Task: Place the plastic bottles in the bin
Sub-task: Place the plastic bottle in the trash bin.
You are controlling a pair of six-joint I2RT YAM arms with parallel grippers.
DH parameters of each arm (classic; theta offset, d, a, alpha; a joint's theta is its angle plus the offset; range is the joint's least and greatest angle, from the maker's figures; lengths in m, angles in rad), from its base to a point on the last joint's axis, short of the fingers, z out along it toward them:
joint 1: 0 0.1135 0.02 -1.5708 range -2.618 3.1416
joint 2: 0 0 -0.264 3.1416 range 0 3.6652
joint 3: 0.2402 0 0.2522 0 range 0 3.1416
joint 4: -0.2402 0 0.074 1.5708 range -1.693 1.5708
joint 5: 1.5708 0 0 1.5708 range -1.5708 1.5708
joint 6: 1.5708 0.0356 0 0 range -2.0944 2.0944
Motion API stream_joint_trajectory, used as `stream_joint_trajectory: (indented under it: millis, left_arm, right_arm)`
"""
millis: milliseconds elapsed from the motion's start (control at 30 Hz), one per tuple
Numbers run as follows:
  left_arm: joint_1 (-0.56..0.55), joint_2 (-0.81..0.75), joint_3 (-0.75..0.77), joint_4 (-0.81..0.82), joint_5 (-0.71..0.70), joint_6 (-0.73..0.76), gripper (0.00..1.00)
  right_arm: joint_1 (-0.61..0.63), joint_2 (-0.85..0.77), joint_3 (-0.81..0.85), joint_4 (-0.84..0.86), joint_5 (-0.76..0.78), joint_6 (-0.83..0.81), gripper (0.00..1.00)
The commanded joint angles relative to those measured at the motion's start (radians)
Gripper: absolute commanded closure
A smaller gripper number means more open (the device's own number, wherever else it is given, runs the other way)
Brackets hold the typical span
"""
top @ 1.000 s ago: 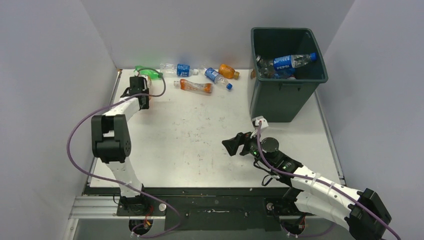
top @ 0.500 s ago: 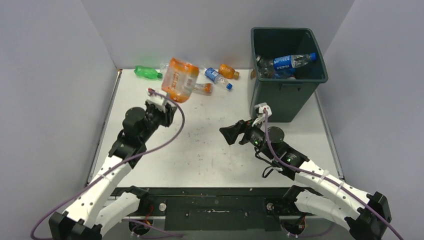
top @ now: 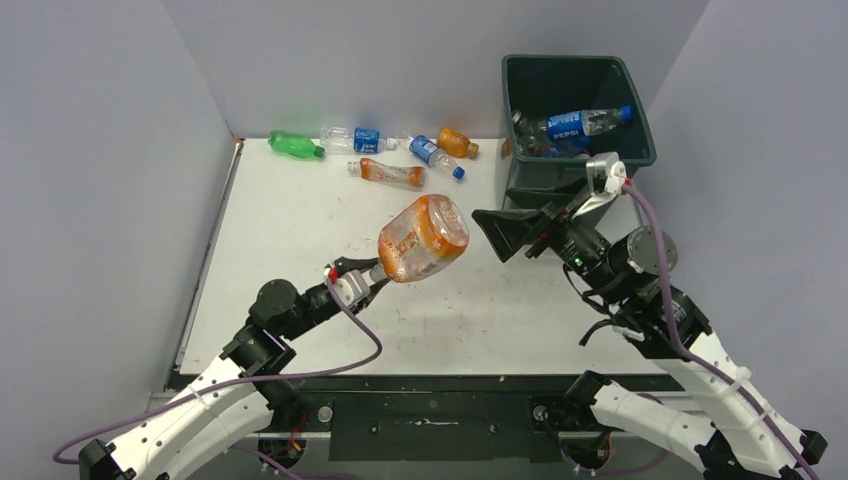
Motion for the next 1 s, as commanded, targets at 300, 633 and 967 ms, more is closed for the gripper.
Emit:
stream_joint_trajectory:
  millis: [300,633,967]
  left_arm:
    - [-0.066,-0.084,-0.036,0.126,-0.123,0.121,1.00]
    - [-0.084,-0.107,-0.045,0.119,-0.135,0.149,1.00]
    - [-0.096,-0.122,-0.047,0.140,-0.136,0.105,0.68]
  right_arm:
    - [-0.010,0.250,0.207,-0.230,-0.297,0.048,0.10]
    - [-0.026,0.364,0.208,-0.213,-0.413,0.123,0.10]
    - [-0.070,0.338,0.092,0.038,-0.484,0.216,0.50]
